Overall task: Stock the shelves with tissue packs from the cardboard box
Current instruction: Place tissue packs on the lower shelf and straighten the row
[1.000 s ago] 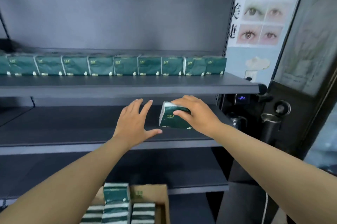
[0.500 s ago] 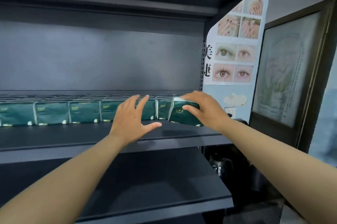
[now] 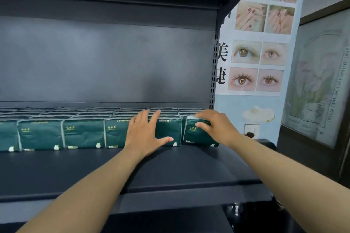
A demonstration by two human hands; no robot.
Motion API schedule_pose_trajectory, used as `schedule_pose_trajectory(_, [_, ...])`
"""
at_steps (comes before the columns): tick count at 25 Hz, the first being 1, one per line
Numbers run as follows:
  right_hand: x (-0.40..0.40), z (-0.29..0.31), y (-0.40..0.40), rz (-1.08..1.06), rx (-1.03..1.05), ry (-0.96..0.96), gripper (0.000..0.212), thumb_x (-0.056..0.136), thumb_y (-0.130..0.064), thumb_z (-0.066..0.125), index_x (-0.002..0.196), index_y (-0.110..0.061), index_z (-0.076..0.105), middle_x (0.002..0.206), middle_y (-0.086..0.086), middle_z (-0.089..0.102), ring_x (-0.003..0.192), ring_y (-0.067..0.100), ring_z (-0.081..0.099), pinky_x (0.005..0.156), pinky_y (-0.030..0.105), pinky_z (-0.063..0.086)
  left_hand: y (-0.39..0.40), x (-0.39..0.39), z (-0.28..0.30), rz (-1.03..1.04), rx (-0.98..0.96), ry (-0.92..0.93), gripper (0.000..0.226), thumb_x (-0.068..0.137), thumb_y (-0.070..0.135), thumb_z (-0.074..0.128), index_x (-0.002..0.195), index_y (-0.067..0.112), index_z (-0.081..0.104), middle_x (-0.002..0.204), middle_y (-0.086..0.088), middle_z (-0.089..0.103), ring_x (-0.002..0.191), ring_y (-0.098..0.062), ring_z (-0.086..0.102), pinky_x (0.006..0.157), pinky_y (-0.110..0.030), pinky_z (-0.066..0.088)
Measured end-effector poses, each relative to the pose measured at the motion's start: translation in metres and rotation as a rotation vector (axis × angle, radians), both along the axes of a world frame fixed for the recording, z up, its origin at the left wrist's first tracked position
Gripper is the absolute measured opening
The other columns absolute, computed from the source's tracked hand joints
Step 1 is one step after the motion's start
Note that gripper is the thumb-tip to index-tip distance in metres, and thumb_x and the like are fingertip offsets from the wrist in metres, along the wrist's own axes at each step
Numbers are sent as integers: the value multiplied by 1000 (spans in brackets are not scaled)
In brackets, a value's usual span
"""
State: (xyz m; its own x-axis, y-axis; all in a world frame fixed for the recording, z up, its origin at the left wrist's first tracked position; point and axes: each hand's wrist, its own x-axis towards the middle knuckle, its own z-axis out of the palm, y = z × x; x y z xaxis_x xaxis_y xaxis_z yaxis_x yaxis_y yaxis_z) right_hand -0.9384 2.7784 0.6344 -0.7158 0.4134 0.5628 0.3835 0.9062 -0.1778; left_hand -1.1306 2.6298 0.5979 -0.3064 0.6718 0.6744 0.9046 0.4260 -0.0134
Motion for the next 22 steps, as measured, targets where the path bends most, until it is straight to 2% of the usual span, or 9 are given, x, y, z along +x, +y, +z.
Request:
schedule_pose_trajectory(2, [-18,-8,22,-10,82,-79,35,95,-37,49,127,-26,55,126,-5,56,122,18,43,104,35,26,18,-8,-6,44,-17,48,99,71,83,43,147,23,26,146,-8,33,138,-25,26,113,-38,16])
schedule_pose_trajectory(4, [-30,-23,36,-39,203,-110,46,95,-51,33,132,-28,50,131,-6,50,126,17,37,106,38,19,28,-15,-15,69,0,122,97,68,85,36,138,19,45,131,-10,51,126,-28,43,108,-39,19])
schedule_pose_trajectory(7, [-40,-41,45,-27,271,-49,63,87,-58,15,131,-27,48,128,-7,52,122,18,43,103,42,23,37,-25,-22,63,34,155,95,65,84,36,128,15,55,113,-9,60,109,-29,56,104,-42,22])
schedule_pose_trajectory(9, [-43,-45,45,-36,278,-26,59,89,-57,17,130,-27,48,124,-8,53,118,18,45,101,41,24,36,-27,-23,65,46,168,94,66,84,37,129,16,53,113,-9,60,109,-29,56,104,-42,21])
schedule_pose_trajectory(12, [-43,-43,44,-38,288,-2,46,95,-50,33,132,-25,46,126,-6,52,119,19,44,100,41,25,33,-23,-22,63,53,168,94,66,83,38,129,15,52,114,-9,59,110,-29,55,106,-43,20])
schedule_pose_trajectory(16, [-33,-34,27,-15,310,25,47,94,-46,42,133,-20,46,134,1,48,125,23,41,103,45,27,11,-18,-17,52,108,119,95,66,82,38,132,15,50,119,-10,56,114,-29,51,107,-43,24])
schedule_pose_trajectory(18, [-28,-30,4,11,305,55,48,94,-47,41,132,-19,47,134,2,48,124,24,41,102,45,30,-12,-17,-16,54,141,68,96,66,82,40,134,15,48,121,-10,55,116,-29,49,105,-45,30])
schedule_pose_trajectory(22, [-25,-36,-75,94,293,103,54,91,-50,28,130,-19,48,130,2,49,121,21,40,98,41,32,-82,-12,-18,60,207,-40,95,67,72,58,142,17,39,135,-13,46,127,-31,40,106,-45,30])
